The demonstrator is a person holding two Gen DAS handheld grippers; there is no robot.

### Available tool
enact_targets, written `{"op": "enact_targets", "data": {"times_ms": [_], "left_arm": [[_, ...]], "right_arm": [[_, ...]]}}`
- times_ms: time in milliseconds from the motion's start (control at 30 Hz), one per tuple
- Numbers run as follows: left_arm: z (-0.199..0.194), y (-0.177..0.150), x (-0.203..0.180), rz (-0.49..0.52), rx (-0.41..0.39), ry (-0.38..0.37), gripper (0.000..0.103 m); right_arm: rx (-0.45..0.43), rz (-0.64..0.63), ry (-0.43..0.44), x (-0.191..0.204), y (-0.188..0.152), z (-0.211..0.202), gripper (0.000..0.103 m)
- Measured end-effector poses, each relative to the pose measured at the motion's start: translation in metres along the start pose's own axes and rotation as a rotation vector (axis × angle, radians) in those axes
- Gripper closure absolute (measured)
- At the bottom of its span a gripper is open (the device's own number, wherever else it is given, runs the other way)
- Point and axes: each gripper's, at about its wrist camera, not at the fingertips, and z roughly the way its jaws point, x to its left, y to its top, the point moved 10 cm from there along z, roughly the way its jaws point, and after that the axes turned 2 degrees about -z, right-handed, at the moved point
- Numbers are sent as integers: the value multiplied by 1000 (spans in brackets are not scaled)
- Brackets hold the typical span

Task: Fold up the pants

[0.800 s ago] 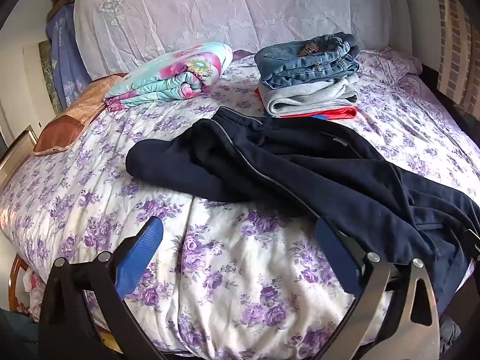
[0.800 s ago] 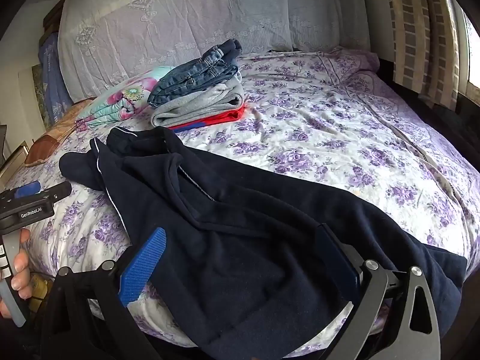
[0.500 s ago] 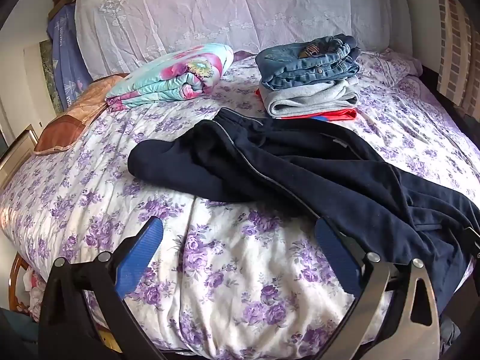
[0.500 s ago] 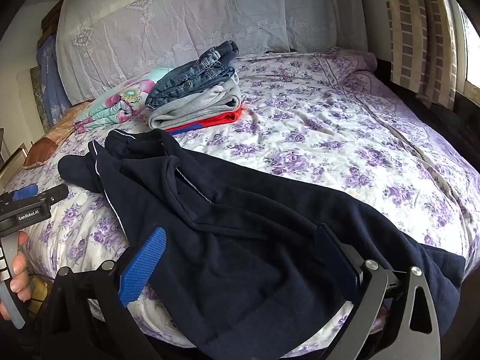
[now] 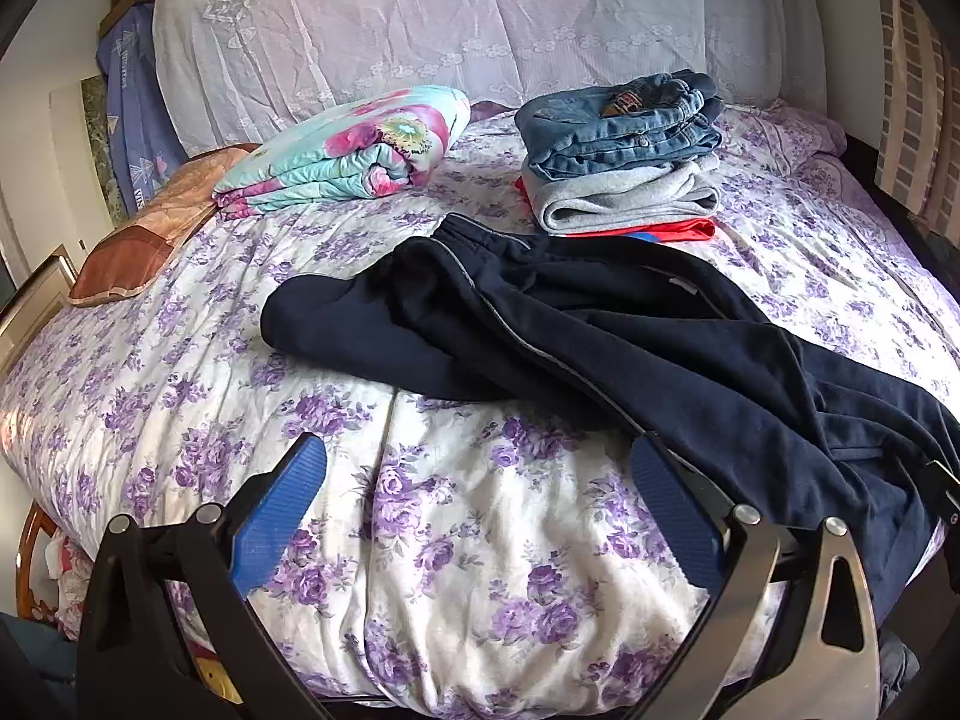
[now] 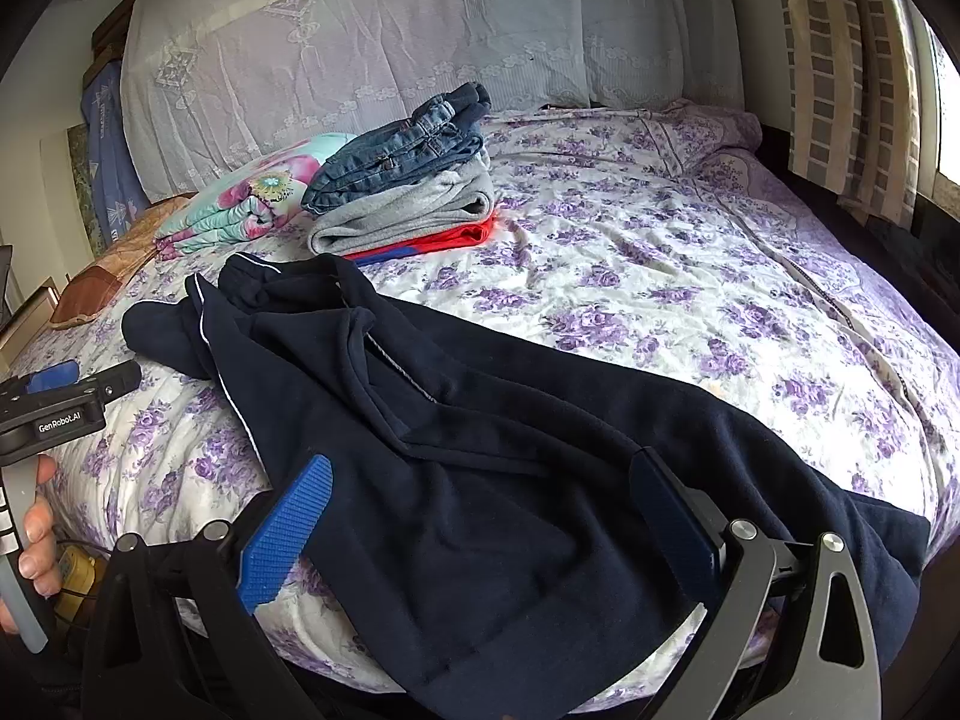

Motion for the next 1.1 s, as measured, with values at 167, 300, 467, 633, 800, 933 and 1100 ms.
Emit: {"op": "enact_targets", "data": {"times_ms": [167,300,467,633,800,933,1100], "left_arm": [[0,-1,3,-3,1,-3,4],[0,-1,3,-4,0,-3,4],[0,-1,3,-3,1,-4,4],[1,0,7,-9,0,2,4],[-6,13,16,60,14,27,4],[-16,66,26,178,-34,32,4],[33,136,23,342,-56,86,4]], "right_arm": [[0,-2,2,1,-1,-1,3],[2,-2,4,1,-1,0,3],[4,-2,4,2,-1,1,3],[-5,-4,5,3,0,0,3],[-3,-8,11,2,-1,-1,3],[-10,0,21,-5,0,3,3],[19,5,35,-8,-8,15,3]]}}
